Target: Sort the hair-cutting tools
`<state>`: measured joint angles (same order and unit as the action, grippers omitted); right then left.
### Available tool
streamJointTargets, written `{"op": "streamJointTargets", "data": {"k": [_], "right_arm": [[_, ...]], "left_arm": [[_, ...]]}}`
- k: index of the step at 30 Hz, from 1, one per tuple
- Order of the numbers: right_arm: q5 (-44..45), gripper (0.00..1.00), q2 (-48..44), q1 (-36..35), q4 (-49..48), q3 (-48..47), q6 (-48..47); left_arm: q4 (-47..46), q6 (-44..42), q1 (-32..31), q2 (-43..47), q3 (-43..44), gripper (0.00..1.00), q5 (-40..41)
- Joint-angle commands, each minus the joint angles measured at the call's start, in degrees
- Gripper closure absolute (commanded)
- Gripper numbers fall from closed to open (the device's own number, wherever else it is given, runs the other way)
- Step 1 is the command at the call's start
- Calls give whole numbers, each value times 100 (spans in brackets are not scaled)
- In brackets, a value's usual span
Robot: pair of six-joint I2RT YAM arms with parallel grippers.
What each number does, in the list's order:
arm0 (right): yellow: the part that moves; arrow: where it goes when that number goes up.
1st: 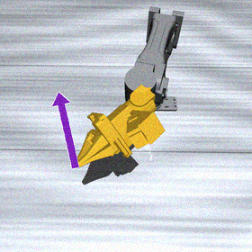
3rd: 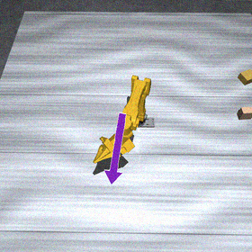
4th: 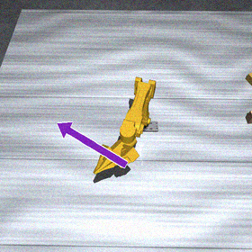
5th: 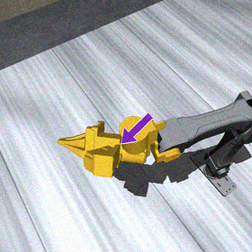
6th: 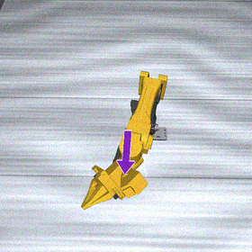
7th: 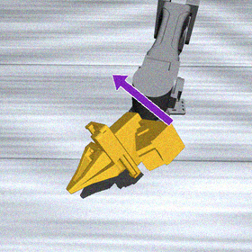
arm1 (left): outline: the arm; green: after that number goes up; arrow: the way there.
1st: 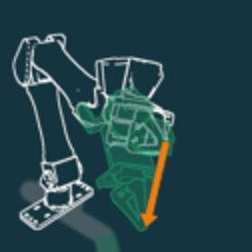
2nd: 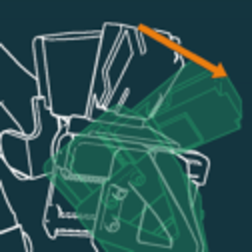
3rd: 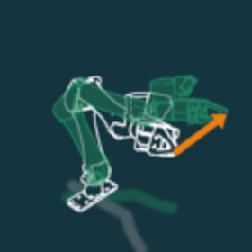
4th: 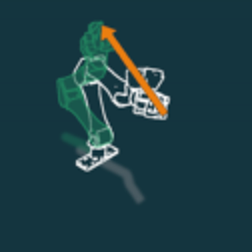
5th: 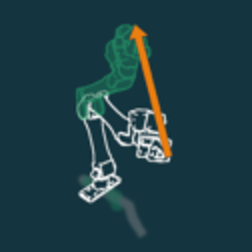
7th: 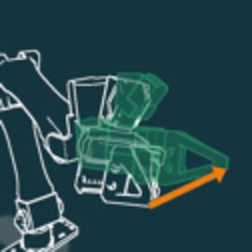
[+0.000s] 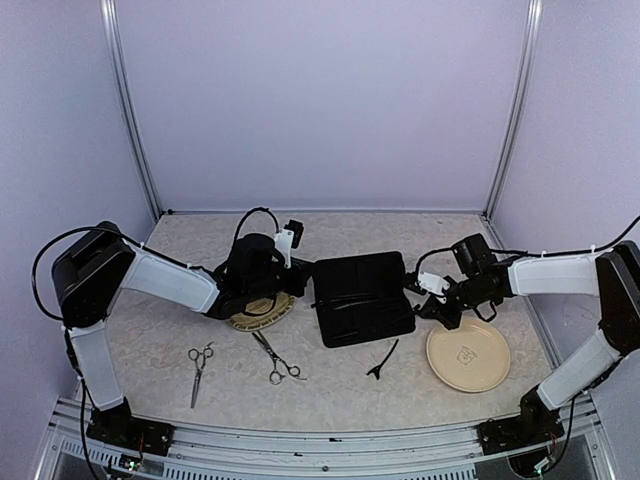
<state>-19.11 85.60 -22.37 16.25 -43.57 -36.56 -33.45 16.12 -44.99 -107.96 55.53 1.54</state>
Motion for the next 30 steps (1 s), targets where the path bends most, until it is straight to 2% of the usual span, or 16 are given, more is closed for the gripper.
{"op": "streamJointTargets", "data": {"k": [1,5,13,16,20,25,30], "right_arm": [[-38,100,190,-184,111,50,-8],[-20,99,289,-282,124,31,-18],[57,85,508,-338,248,-55,-48],[107,84,513,-338,307,-56,-69],[107,87,528,-338,309,-46,-95],[150,99,661,-343,332,-138,-80],[271,100,768,-338,345,-193,-44]], "left_arm": [[-432,78,43,-48,-47,100,-76],[-442,95,51,-57,-66,100,-83],[-459,85,52,-93,-36,100,-152],[-452,71,52,-93,-33,100,-156],[-459,68,60,-126,-27,100,-174],[-460,82,61,-138,-7,100,-199],[-444,67,70,-133,-11,100,-223]]}}
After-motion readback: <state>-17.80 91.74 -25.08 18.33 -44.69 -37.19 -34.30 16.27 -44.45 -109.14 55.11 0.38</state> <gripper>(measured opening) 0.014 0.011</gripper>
